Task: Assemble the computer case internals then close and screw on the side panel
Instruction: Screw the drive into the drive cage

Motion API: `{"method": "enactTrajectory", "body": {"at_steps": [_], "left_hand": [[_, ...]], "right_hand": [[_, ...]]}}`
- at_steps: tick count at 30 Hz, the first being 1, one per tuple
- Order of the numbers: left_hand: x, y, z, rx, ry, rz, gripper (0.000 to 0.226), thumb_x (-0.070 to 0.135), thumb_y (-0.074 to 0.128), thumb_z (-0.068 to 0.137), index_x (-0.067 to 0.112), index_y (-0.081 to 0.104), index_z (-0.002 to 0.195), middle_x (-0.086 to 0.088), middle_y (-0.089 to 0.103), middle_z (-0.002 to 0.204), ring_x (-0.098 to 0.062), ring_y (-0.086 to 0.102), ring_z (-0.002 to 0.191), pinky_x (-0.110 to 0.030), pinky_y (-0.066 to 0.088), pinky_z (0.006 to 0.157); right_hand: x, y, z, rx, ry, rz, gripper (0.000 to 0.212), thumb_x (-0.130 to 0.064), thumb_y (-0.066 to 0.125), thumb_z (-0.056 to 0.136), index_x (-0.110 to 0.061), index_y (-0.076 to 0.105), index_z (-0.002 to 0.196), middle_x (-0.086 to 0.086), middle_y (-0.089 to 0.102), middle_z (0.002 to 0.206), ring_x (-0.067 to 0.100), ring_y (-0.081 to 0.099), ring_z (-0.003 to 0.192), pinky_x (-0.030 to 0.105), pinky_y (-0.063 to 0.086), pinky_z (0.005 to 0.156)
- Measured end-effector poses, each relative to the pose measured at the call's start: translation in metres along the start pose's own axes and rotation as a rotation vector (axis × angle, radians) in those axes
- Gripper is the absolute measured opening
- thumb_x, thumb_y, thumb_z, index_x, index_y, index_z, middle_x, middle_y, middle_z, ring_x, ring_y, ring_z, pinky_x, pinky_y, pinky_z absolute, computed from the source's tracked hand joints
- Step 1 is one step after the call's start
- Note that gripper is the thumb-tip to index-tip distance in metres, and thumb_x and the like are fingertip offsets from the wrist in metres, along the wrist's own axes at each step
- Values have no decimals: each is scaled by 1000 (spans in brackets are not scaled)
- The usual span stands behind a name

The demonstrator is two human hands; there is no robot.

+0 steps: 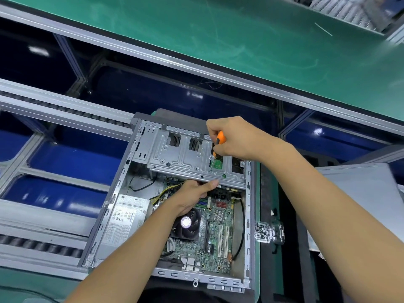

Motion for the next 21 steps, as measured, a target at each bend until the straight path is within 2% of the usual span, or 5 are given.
{"method": "enactTrajectory", "body": {"at_steps": [6,11,15,18,21], "left_hand": [[-1,0,-1,-8,12,-31,80,72,90,51,13,49,87,-11,30,99,-32,17,83,-32,36,92],[0,-1,0,3,27,-16,70,70,90,54,26,36,61,-11,27,89,-28,19,75,-30,39,93],[6,2,-2,-12,45,14,70,72,89,52,30,33,56,-11,16,79,-15,28,62,-29,37,87],[8,4,-3,-30,40,32,68,66,87,59,29,31,55,-9,13,75,-8,40,55,-31,38,107],[8,5,-5,-42,24,38,68,56,82,70,31,25,44,-1,12,63,-5,44,49,-46,26,115]], "right_hand": [[-2,-7,-3,88,-38,-230,27,-19,68,77,-32,45,81,-9,52,64,6,46,53,24,28,46],[-5,-8,-5,110,-71,-429,15,-30,58,88,-30,44,85,-10,47,58,6,42,53,28,23,49],[-8,-4,-2,35,-102,-420,14,-29,56,89,-34,43,87,-9,47,85,9,46,60,29,26,51],[-10,1,1,-12,-122,-430,16,-21,59,89,-32,48,89,-8,41,91,12,48,64,29,26,50],[-14,1,1,2,-152,-548,11,-23,57,89,-32,51,85,-9,43,85,9,48,65,28,24,50]]}}
Point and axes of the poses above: each hand's wrist, its own z-axis towards the middle knuckle, its own y-axis out of the palm, x = y × z, the point moved 10 cm from there along z, towards the middle knuckle
